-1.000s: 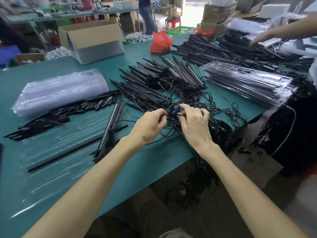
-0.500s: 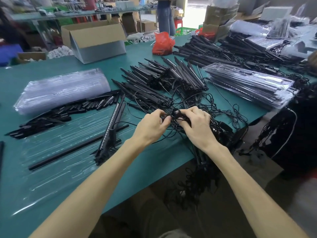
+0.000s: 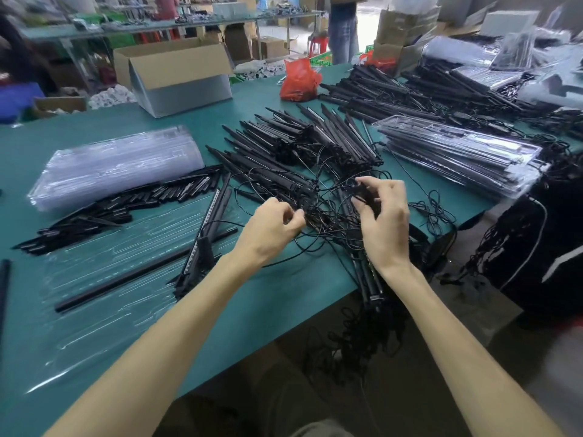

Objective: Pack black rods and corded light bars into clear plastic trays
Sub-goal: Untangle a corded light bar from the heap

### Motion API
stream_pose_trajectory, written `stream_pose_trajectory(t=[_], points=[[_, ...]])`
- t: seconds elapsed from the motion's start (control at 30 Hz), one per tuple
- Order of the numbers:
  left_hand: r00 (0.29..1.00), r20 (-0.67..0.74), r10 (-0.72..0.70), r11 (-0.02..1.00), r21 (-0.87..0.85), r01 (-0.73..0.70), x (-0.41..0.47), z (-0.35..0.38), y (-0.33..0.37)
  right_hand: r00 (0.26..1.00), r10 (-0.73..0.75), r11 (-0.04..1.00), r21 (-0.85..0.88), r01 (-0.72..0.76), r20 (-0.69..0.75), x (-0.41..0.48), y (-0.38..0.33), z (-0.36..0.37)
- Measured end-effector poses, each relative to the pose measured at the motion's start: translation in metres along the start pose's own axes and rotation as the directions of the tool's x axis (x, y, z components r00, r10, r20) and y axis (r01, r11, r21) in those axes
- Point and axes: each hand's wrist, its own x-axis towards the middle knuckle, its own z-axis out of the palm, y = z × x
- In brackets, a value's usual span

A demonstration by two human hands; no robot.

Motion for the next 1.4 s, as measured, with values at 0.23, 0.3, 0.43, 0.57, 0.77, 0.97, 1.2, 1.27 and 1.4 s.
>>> stream_pose_trajectory(t=[0.23,0.3,0.43,0.57,0.77,0.97,1.2,1.27,1.4], points=[[0.966,-0.237,-0.099,0.973,-0.229,0.044,0.010,-0.046,-0.018,0.975,0.066,0.848,-0.527,0.057,0.212,-0.006,0.017,0.000],[0.947,-0.285,-0.147,0.960,-0.272,0.067,0.010,-0.058,-0.024,0.964,-0.015,0.819,-0.550,0.164,0.265,-0.011,0.015,0.002],[0.904,-0.337,-0.263,0.914,-0.388,0.121,0.006,-0.082,-0.038,0.907,-0.215,0.744,-0.541,0.392,0.362,-0.015,0.007,0.008],[0.836,-0.381,-0.395,0.852,-0.492,0.178,0.002,-0.102,-0.055,0.841,-0.225,0.726,-0.491,0.482,0.492,-0.023,-0.004,0.025],[0.900,-0.258,-0.351,0.893,-0.382,0.239,-0.010,-0.109,-0.075,0.766,-0.186,0.783,-0.378,0.493,0.615,-0.042,-0.018,0.063],[0.955,-0.026,-0.297,0.948,0.112,0.298,-0.031,-0.099,-0.100,0.698,-0.120,0.854,-0.284,0.435,0.706,-0.055,-0.023,0.090],[0.931,0.084,-0.356,0.913,0.241,0.328,-0.065,-0.077,-0.135,0.820,-0.259,0.890,-0.204,0.407,0.510,-0.060,-0.037,0.093],[0.938,0.044,-0.344,0.919,0.221,0.326,-0.068,-0.074,-0.138,0.813,-0.303,0.887,-0.164,0.431,0.497,-0.061,-0.045,0.096],[0.930,-0.087,-0.356,0.927,0.096,0.364,-0.073,-0.076,-0.136,0.795,-0.361,0.886,-0.088,0.456,0.488,-0.062,-0.062,0.101]])
